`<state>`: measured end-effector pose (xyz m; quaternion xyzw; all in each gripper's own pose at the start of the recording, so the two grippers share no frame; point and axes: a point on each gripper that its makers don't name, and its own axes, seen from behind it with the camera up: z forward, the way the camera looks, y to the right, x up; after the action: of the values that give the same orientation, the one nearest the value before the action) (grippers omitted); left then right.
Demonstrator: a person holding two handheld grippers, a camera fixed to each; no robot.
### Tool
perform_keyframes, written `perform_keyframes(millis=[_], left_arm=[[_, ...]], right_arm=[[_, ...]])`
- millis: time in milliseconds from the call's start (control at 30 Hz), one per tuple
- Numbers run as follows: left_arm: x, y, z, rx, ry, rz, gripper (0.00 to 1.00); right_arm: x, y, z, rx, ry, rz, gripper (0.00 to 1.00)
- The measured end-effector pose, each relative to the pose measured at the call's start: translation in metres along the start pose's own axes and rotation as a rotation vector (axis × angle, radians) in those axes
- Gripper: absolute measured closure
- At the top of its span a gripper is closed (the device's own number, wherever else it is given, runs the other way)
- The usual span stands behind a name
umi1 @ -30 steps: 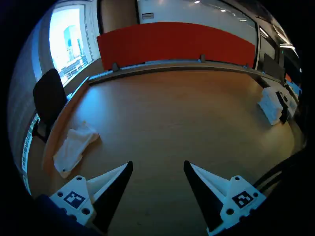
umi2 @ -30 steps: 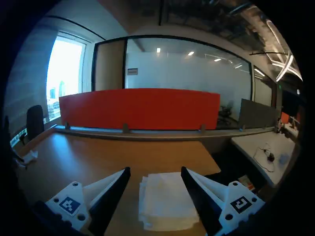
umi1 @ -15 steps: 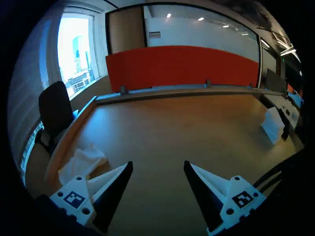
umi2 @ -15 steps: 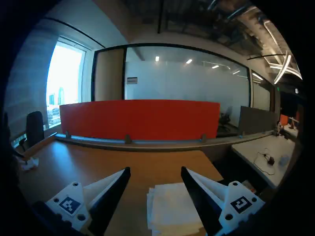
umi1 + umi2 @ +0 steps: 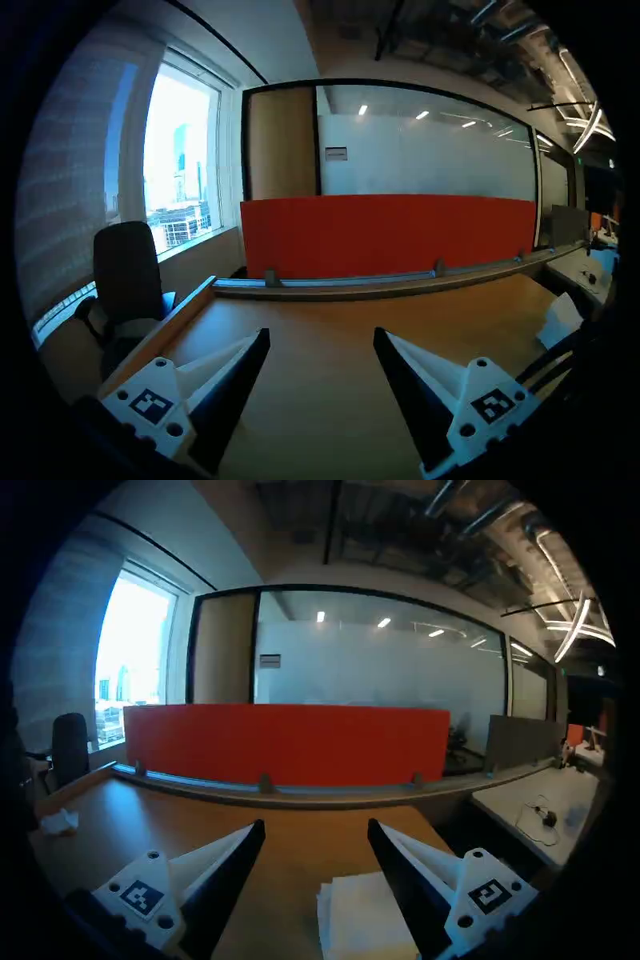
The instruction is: Fold towel
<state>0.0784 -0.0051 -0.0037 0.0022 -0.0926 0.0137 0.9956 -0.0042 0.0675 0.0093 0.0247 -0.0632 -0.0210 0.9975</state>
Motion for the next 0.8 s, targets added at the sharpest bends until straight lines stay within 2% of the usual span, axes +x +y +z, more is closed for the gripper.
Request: perform_keyframes(millis=[267,567,800], left_arm=[[0.004,0.003,0.005,-0.018,0.024,0.006,0.04],[0.008,0.005,0.01,-0.035,0.047,-0.024,0.04],[0.009,0.004,0.012,-0.045,0.056,-0.026,0.04]], right_arm=[[0.008,-0.037,0.004,0.013,0.015,0.004,0.01],[0.012,-0.089,0.006,0.053,0.033,0.022,0.01],[0.01,-0.105,0.01,0.055,0.027,0.017,0.01]])
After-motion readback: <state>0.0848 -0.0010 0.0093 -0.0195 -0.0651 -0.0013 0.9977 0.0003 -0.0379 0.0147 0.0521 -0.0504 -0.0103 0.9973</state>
